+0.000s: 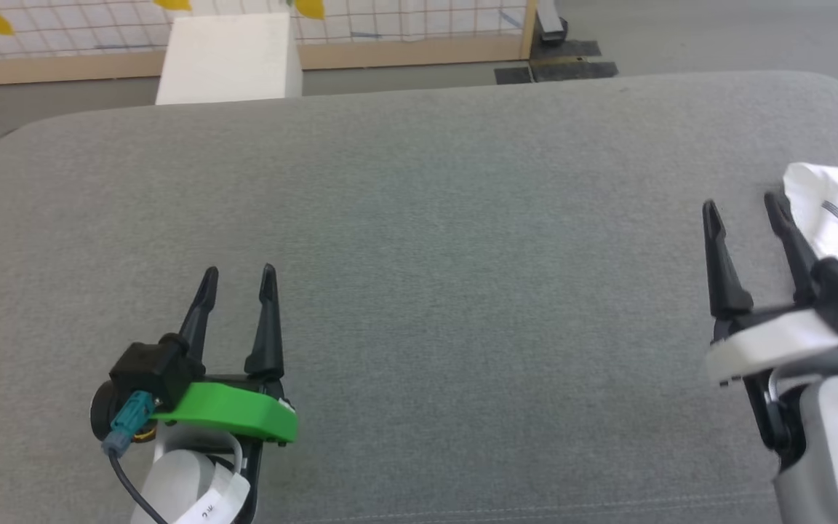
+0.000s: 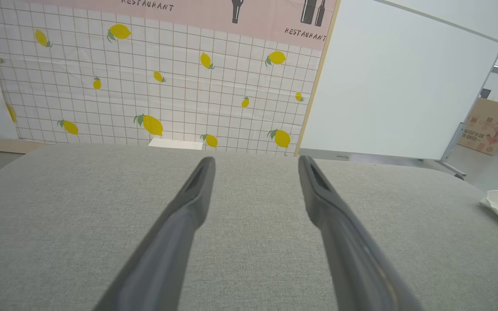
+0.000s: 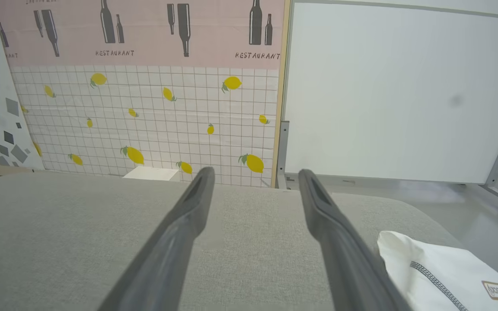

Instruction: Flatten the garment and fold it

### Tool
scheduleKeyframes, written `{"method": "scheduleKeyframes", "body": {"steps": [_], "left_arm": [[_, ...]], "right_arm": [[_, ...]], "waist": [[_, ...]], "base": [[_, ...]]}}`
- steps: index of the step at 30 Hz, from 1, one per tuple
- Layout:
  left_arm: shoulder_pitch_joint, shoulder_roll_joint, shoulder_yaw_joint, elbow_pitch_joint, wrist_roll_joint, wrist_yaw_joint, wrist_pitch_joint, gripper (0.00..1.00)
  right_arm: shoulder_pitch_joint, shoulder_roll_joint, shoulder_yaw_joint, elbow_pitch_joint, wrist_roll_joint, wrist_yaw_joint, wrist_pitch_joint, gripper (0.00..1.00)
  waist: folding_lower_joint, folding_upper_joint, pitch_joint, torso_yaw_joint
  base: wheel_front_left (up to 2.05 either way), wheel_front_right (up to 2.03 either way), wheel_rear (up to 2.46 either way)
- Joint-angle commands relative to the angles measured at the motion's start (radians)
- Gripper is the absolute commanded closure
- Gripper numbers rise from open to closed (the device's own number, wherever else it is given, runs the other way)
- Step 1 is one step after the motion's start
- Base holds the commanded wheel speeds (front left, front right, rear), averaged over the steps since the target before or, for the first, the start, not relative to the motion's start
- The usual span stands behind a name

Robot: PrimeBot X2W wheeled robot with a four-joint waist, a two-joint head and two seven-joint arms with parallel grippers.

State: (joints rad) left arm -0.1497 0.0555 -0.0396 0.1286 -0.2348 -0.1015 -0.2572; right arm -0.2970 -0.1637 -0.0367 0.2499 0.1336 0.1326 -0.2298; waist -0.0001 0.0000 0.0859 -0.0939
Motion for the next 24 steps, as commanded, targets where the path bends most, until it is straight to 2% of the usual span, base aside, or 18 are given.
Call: {"method": "scheduleKeyframes", "body": {"steps": [1,16,24], "left_arm": [[0.014,-0.004,-0.004,0.005,-0.009,-0.001,-0.004,0.0],[0.044,-0.005,-0.056,0.023,-0.063,0.035,-0.004,0.0],[0.045,-0.005,-0.056,0.032,-0.065,0.04,-0.005,0.0]], "right_arm": [[0.026,0.012,-0.007,-0.017,0.0,-0.002,-0.009,0.0],[0.19,0.105,-0.058,-0.097,-0.031,-0.002,0.013,0.0],[0.208,0.112,-0.063,-0.113,-0.029,-0.002,0.024,0.0]], "waist": [[0.0001,0.0,-0.02,0.028],[0.0001,0.0,-0.042,0.071],[0.0001,0.0,-0.05,0.074]], "base": [[0.0,0.0,0.0],[0.0,0.0,0.0],[0.0,0.0,0.0]]}}
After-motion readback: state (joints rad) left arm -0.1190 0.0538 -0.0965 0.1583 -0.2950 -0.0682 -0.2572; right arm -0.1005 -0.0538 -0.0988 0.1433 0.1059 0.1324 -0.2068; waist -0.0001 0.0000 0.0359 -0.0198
